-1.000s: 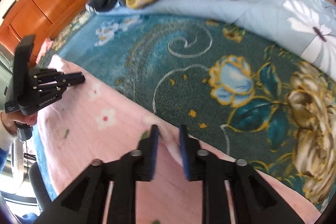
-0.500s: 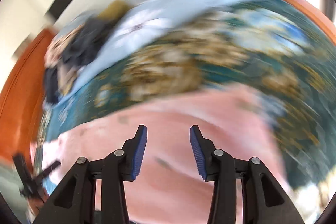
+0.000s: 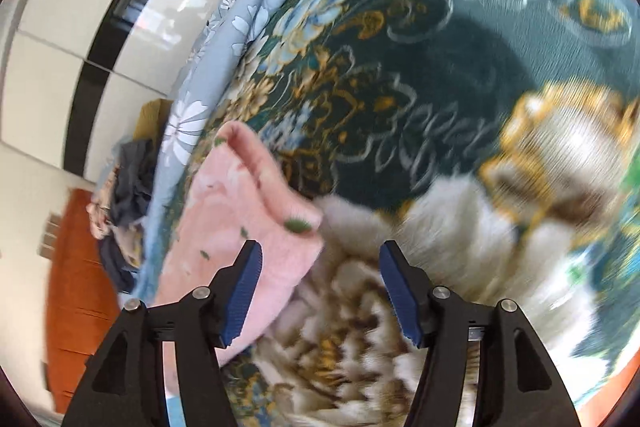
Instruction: Fold clothes
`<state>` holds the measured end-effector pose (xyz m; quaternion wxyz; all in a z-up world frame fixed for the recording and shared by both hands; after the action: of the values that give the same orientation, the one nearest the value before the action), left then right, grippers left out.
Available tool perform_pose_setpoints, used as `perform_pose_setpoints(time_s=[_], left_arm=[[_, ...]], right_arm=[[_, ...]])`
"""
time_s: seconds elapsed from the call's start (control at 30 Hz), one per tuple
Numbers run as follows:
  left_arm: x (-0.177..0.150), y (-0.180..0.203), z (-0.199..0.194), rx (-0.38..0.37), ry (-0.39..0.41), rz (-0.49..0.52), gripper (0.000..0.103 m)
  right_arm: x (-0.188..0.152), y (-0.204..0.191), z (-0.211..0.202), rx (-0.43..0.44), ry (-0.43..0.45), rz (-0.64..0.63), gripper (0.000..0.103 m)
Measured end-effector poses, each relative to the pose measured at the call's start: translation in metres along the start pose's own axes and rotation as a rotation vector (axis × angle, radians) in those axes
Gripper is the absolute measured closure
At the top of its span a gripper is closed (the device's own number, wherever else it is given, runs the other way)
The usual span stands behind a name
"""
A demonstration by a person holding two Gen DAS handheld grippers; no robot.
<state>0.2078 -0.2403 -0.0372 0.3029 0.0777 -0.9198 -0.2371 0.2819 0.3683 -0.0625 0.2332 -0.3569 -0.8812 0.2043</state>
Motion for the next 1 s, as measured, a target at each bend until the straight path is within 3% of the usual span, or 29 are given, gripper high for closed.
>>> perform_pose_setpoints(time_s=[0.1,0.23,0.37,0.47,0.57,0.63,0.87,1.0], left_arm=[[0.018,-0.059,-0.030,0.060,0.074,-0.135,0.058],[0.031,-0.140,-0.075,0.148,0.176,-0.275,0.056],[0.025,-0.220,-0.123,0.245,0.281,-0.432,0.056],[0.014,-0.276,-0.154,0.275,0.363,-0.583,0.053],[0.008,-0.310,-0.166,0.215,0.443,-0.705,0.053],[0.009,-0.325,-0.166,0.176,0.462,-0.731,0.053],[0.014,-0.351,-0.151,0.027,0.497,-0.819,0.053],[0.017,-0.358,-0.138,0.044,0.456,-0.827,0.053]], right_arm=[[-0.008,-0.014,0.016,0.066,-0.031,0.010,0.040],[-0.014,-0.023,0.031,-0.003,-0.027,0.010,0.040],[-0.011,-0.023,0.027,-0.002,0.003,0.067,0.040],[-0.007,-0.017,0.026,0.011,0.012,0.139,0.045],[-0.005,-0.012,0.029,0.027,0.007,0.209,0.058],[-0.003,-0.014,0.031,0.005,0.013,0.201,0.064],[-0.003,-0.020,0.030,-0.080,0.011,0.158,0.065],[-0.003,-0.020,0.030,-0.098,0.005,0.170,0.065]])
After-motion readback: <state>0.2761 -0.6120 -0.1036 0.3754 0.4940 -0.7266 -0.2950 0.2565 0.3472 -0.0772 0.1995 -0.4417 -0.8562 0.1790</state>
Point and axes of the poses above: each gripper's, at about its wrist camera, not at the fingertips, and z roughly the way its jaws point, y to its right, x to its top, the point moved 6 cm from there along z, roughly the way its jaws point, and after that the axes turned 13 degrees about -x, right-handed, at the moved point
